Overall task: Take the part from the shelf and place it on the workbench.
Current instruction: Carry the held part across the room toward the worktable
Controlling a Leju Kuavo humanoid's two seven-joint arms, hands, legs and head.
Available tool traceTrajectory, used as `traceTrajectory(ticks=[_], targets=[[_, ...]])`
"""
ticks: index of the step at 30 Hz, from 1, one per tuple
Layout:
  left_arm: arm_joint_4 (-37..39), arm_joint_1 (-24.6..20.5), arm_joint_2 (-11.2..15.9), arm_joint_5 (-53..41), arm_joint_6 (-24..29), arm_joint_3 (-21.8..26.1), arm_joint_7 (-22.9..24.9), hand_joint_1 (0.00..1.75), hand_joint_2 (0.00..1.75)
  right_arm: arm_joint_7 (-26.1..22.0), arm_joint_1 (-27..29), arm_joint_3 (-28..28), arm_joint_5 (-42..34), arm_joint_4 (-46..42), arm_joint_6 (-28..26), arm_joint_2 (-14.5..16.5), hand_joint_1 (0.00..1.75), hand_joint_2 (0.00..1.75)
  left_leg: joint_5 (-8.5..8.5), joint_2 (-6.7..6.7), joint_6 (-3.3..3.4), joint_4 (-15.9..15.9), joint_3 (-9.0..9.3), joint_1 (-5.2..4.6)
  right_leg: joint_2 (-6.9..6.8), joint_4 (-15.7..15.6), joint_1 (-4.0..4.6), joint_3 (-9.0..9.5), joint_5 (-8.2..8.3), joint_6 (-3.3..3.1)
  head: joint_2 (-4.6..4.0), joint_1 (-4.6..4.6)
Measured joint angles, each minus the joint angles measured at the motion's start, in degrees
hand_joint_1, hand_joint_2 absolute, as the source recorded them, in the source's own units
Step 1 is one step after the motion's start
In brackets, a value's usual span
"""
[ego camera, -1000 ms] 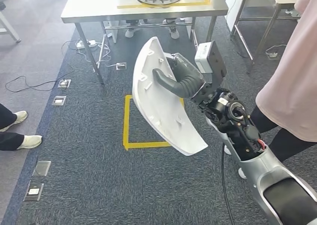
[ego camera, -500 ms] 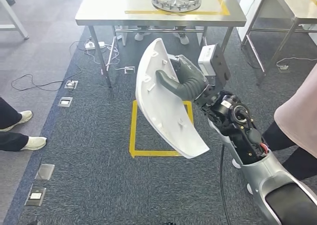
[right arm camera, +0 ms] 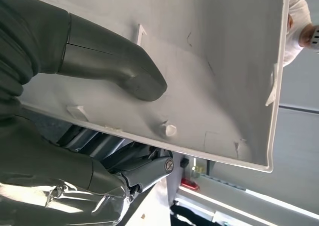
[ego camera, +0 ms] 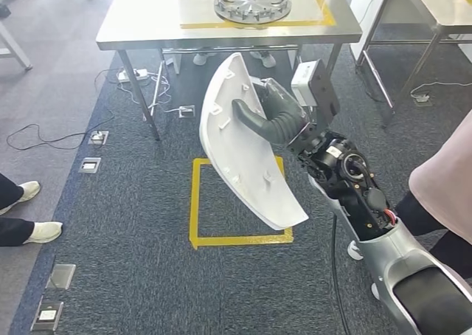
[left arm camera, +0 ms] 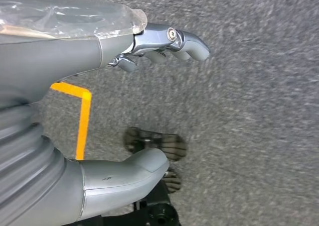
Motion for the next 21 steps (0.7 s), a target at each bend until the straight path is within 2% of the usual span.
traceTrajectory(ticks=[1, 2, 3, 4, 5, 7, 8, 9, 11, 12, 13, 14, 15, 17, 18, 19, 21], targets=[[0.0, 0.0, 0.0, 0.0, 0.0, 0.0, 0.0, 0.0, 1.75, 0.0, 0.0, 0.0, 0.0, 0.0, 0.0, 0.0, 1.75, 1.75, 3.55, 0.15, 0.05, -4.2, 0.85, 0.05, -0.03, 0.0, -0.03, 0.55, -0.71, 0.31, 0.0, -0.18], [0.0, 0.0, 0.1, 0.0, 0.0, 0.0, 0.0, 0.0, 1.75, 0.0, 0.0, 0.0, 0.0, 0.0, 0.0, 0.0, 1.75, 1.75, 5.79, 0.34, 0.29, -7.4, 1.58, 0.01, 0.01, 0.1, -0.01, 1.13, -1.37, 0.65, 0.0, -0.46], [0.0, 0.1, 0.1, 0.0, 0.0, 0.0, 0.0, 0.0, 1.75, 0.0, -0.1, 0.0, 0.0, 0.0, 0.0, 0.0, 1.75, 1.75, 7.51, 0.45, 0.65, -9.5, 2.03, -0.11, 0.0, 0.1, 0.09, 1.47, -2.01, 1.03, 0.0, -0.61], [0.0, 0.1, 0.0, 0.0, 0.0, 0.0, 0.0, 0.0, 1.75, 0.1, -0.1, 0.0, 0.0, 0.1, 0.0, 0.0, 1.75, 1.75, 8.02, 0.51, 1.14, -10.3, 2.15, -0.15, 0.03, 0.2, 0.21, 1.73, -2.35, 1.43, 0.0, -0.68], [0.0, 0.1, 0.0, 0.0, 0.0, -0.1, 0.0, 0.0, 1.75, 0.1, -0.1, 0.0, 0.1, 0.1, -0.1, 0.0, 1.75, 1.75, 7.41, 0.52, 1.7, -10.2, 2.28, -0.2, 0.09, 0.2, 0.26, 2.17, -2.61, 1.76, 0.0, -0.62], [0.0, 0.0, 0.0, -0.1, 0.0, -0.2, 0.0, 0.0, 1.75, 0.2, -0.3, -0.3, 0.2, 0.0, -0.3, 0.0, 1.75, 1.75, 7.35, 0.41, 2.59, -10.3, 3.04, -0.08, 0.03, 1.8, 0.18, 1.68, -2.81, 2.28, 0.0, -0.09], [0.0, 0.0, 0.0, -0.1, 0.0, -0.2, 0.0, 0.0, 1.75, 0.2, -0.3, -0.4, 0.2, 0.0, -0.4, 0.0, 1.75, 1.75, 7.03, 0.38, 2.93, -10.4, 3.59, -0.11, -0.01, 4.2, 0.08, 0.42, -3.16, 2.42, 0.0, 0.21], [0.0, -0.1, 0.0, -0.1, 0.0, -0.3, 0.0, 0.0, 1.75, 0.2, -0.3, -0.4, 0.2, 0.0, -0.5, 0.0, 1.75, 1.75, 6.67, 0.31, 3.24, -10.4, 4.18, -0.17, -0.04, 7.9, 0.02, -1.59, -3.88, 2.56, 0.0, 0.51], [0.0, -0.1, 0.0, -0.1, 0.0, -0.5, 0.0, 0.0, 1.75, 0.3, 0.0, -0.6, 0.2, 0.0, -0.6, 0.0, 1.75, 1.75, 5.68, 0.19, 3.66, -10.5, 5.28, -0.45, -0.04, 15.7, 0.0, -6.45, -6.78, 2.71, 0.0, 1.04], [0.0, -0.1, 0.0, -0.1, 0.0, -0.6, 0.0, 0.0, 1.75, 0.4, 0.3, -0.6, 0.2, 0.0, -0.7, 0.0, 1.75, 1.75, 5.13, 0.11, 3.79, -10.5, 5.94, -0.63, -0.03, 18.0, 0.04, -8.4, -8.32, 2.7, 0.0, 1.29], [0.0, -0.1, -0.1, -0.1, 0.0, -0.6, 0.0, 0.0, 1.75, 0.5, 0.4, -0.7, 0.2, 0.0, -0.7, 0.0, 1.75, 1.75, 4.54, 0.01, 3.88, -10.5, 6.71, -0.82, -0.04, 18.3, 0.09, -9.56, -9.08, 2.57, 0.0, 1.57], [0.0, -0.1, -0.1, -0.1, 0.0, -0.7, 0.0, 0.0, 1.75, 0.6, 0.5, -0.8, 0.2, 0.0, -0.8, 0.0, 1.75, 1.75, 3.93, -0.08, 3.95, -10.5, 7.57, -1.03, -0.03, 16.8, 0.22, -9.86, -8.59, 2.31, 0.0, 1.84], [0.0, -0.1, -0.1, -0.2, 0.0, -0.8, 0.0, 0.0, 1.75, 0.6, 0.5, -0.8, 0.2, 0.0, -0.8, 0.0, 1.75, 1.75, 3.3, -0.13, 4.0, -10.5, 8.49, -1.26, -0.03, 13.6, 0.41, -9.42, -6.56, 1.86, 0.0, 2.1], [0.0, -0.2, -0.2, -0.3, 0.0, -0.8, 0.1, 0.0, 1.75, 0.6, 0.6, -0.9, 0.2, 0.1, -1.1, 0.0, 1.75, 1.75, 2.16, -0.27, 3.94, -10.5, 9.91, -1.55, 0.05, 6.1, 1.15, -8.05, 0.22, 0.57, 0.0, 2.31], [0.0, -0.3, -0.3, -0.4, 0.0, -0.8, 0.1, 0.0, 1.75, 0.7, 0.6, -1.0, 0.2, 0.0, -1.2, 0.0, 1.75, 1.75, 1.65, -0.32, 3.76, -10.6, 10.36, -1.64, 0.08, 3.4, 1.47, -7.36, 2.73, 0.09, -0.01, 2.26], [0.0, -0.4, -0.4, -0.5, 0.0, -0.9, 0.2, 0.0, 1.75, 0.7, 0.6, -1.1, 0.2, 0.0, -1.4, 0.0, 1.75, 1.75, 1.34, -0.34, 3.54, -10.5, 10.67, -1.67, 0.11, 1.7, 1.7, -6.99, 4.19, -0.21, -0.01, 2.15], [0.0, -0.6, -0.4, -0.7, 0.1, -0.9, 0.3, 0.0, 1.75, 0.8, 0.6, -1.2, 0.2, -0.2, -1.5, 0.0, 1.75, 1.75, 1.03, -0.3, 3.05, -10.3, 11.02, -1.73, 0.07, 0.7, 1.62, -5.86, 4.26, -0.33, -0.01, 2.13]])
